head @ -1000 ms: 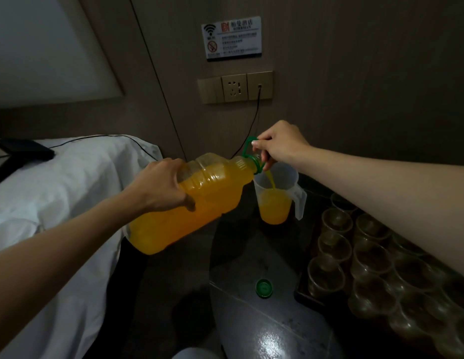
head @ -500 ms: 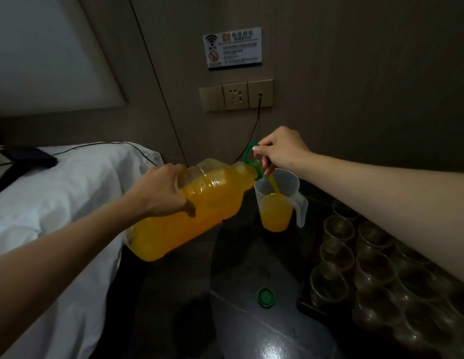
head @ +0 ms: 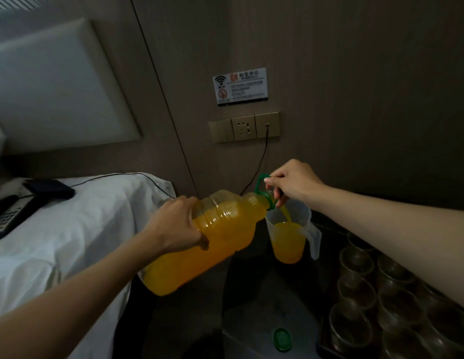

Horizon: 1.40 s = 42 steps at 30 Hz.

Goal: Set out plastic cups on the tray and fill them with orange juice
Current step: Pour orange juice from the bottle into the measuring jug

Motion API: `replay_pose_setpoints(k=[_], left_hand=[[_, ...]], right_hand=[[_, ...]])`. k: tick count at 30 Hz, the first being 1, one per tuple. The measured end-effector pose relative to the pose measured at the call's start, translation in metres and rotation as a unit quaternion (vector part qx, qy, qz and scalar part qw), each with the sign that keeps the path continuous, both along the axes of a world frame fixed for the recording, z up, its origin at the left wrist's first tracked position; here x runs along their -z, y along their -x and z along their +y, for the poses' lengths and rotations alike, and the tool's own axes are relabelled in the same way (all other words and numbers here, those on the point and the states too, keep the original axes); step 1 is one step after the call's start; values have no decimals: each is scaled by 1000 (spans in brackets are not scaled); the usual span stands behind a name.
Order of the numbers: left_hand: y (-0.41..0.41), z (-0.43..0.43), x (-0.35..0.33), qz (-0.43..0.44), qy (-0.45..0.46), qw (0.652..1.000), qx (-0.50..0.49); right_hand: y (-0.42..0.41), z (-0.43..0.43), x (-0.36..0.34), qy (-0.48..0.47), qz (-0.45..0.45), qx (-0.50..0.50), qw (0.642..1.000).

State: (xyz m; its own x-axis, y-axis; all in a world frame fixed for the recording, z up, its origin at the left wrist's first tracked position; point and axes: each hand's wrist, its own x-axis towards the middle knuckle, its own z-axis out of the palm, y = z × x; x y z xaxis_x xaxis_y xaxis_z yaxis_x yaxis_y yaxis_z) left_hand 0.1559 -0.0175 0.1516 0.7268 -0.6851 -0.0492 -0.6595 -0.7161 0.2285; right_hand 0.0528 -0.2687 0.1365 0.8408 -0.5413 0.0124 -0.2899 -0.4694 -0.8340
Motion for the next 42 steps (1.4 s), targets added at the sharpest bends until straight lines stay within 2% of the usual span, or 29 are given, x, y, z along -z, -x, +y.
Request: replay_pose_setpoints(k=[19,42], left_hand=[[0,-5,-15,-36,-11,999,11],[8,-1,-8,-57,-10,998,19]], right_hand=[[3,0,-7,-19,1,10,1000],[4,3,-2,17,1,4,1000]])
